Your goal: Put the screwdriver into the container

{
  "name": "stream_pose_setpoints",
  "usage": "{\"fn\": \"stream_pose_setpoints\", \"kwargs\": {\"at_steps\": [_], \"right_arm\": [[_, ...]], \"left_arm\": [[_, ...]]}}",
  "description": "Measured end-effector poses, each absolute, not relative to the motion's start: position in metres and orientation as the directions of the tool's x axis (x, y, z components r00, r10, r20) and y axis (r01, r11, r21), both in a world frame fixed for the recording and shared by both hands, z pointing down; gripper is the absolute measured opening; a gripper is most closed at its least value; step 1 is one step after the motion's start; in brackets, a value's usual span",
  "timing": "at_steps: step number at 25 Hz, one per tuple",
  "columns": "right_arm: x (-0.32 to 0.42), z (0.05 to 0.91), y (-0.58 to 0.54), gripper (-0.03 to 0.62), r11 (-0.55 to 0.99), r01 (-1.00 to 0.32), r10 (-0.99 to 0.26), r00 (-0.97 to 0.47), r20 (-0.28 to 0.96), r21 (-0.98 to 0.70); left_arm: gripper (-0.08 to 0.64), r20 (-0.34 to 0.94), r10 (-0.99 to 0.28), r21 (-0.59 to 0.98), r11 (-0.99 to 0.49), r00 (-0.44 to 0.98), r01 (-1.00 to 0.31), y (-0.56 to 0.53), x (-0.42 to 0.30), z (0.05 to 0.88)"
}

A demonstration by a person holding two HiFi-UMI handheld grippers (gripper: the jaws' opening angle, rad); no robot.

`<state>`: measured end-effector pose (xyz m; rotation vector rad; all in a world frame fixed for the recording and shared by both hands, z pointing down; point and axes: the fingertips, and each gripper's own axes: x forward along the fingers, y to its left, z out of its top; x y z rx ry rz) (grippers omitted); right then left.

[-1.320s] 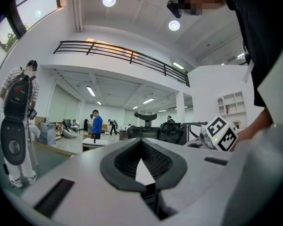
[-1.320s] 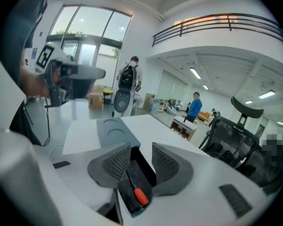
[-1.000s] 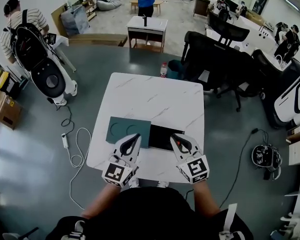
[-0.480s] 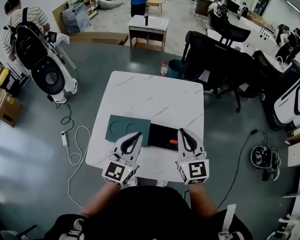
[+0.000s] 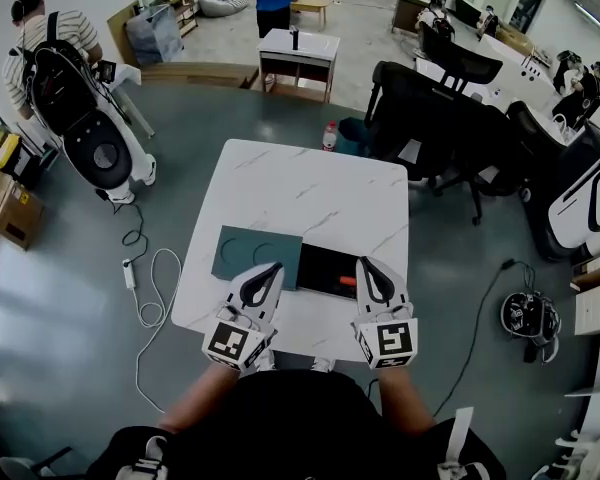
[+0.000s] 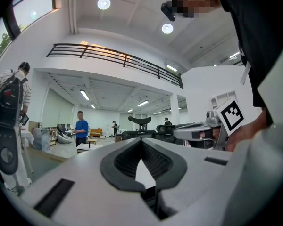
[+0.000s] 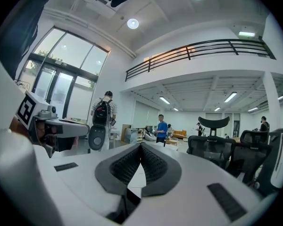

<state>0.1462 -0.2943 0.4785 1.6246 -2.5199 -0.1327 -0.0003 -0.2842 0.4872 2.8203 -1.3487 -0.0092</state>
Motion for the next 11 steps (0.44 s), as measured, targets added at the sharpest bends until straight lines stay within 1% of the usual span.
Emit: {"fn": "stream_pose_setpoints", "kwargs": {"at_steps": [11], "right_arm": [[0.1458, 0.4833, -0.2907, 0.023, 0.417, -0.894, -0.909, -0.407, 0.091, 0.166]], "left_arm": [[0.005, -0.022, -0.767, 0.008, -0.641, 0.641, -0.767, -0.2791, 0.0020, 0.4883]]}}
